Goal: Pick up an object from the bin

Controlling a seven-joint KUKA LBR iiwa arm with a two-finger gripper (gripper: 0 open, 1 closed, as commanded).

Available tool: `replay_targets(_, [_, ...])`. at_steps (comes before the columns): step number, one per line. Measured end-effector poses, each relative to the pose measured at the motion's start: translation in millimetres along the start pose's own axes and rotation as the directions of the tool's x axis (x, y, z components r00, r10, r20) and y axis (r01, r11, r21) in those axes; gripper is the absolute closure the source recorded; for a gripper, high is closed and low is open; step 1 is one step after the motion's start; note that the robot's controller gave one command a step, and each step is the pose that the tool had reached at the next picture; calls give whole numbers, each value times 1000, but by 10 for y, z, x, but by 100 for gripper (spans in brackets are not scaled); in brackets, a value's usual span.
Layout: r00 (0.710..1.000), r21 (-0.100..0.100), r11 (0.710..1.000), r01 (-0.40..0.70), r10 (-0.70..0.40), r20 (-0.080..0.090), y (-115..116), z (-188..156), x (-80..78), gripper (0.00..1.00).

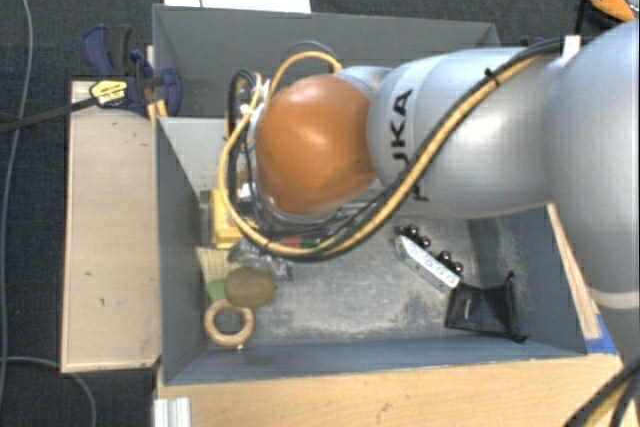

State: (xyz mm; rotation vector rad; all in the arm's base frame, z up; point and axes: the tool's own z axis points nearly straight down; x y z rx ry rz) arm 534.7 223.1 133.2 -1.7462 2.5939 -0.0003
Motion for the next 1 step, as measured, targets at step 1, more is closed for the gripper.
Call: replay_targets(1, [1000,-2,1000,-2,2,-1,3,-69,2,100])
